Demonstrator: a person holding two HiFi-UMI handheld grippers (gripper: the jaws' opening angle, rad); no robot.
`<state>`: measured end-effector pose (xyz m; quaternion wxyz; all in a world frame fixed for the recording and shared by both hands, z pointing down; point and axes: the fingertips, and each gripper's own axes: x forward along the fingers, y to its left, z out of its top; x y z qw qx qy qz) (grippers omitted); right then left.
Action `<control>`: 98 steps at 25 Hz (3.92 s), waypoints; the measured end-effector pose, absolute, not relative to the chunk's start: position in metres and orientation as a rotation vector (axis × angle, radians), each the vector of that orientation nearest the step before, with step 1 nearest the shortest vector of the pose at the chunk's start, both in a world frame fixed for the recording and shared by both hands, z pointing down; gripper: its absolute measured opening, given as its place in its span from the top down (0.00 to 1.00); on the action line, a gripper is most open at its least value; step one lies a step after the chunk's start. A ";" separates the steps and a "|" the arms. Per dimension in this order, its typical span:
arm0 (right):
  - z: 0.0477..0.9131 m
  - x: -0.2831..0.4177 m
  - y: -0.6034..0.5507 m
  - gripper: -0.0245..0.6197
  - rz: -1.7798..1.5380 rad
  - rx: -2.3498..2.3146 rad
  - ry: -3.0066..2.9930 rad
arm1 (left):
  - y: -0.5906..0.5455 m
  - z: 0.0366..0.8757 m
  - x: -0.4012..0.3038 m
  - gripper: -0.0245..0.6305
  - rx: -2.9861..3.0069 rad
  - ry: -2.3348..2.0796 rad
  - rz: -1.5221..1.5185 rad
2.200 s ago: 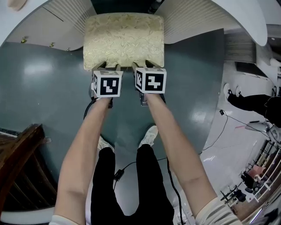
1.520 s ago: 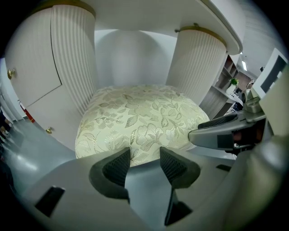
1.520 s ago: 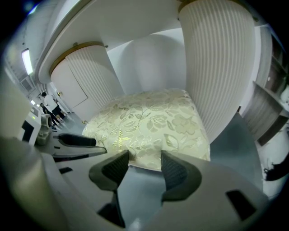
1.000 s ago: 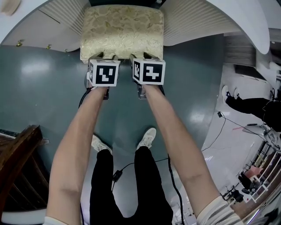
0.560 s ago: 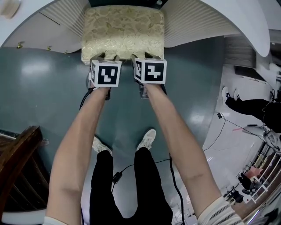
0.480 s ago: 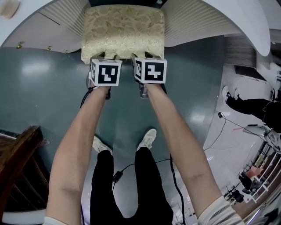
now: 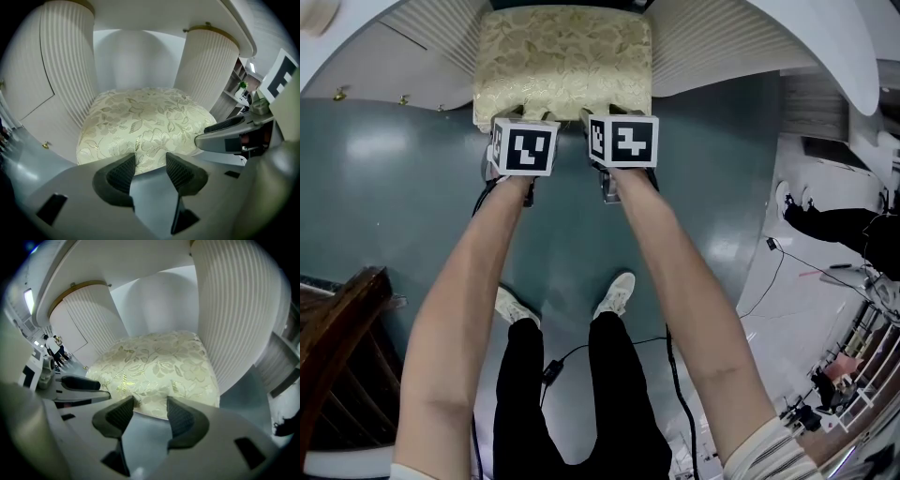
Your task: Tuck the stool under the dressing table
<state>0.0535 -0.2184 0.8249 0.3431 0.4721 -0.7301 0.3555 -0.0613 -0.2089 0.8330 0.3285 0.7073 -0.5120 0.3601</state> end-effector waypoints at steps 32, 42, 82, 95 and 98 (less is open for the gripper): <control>0.757 0.052 -0.157 0.73 0.921 1.347 -1.958 | -0.137 0.769 -0.054 0.75 1.840 -1.409 0.833; 0.721 0.048 -0.117 0.84 0.899 1.314 -2.014 | -0.094 0.733 -0.043 0.86 1.849 -1.347 0.756; 0.472 0.046 0.088 0.94 0.683 1.272 -2.388 | 0.101 0.509 -0.034 0.95 2.005 -1.415 0.546; 0.351 0.051 0.132 0.94 0.598 1.337 -2.444 | 0.137 0.373 -0.033 0.95 2.134 -1.436 0.398; 0.322 0.059 0.136 0.94 0.585 1.368 -2.447 | 0.140 0.344 -0.040 0.95 2.139 -1.451 0.327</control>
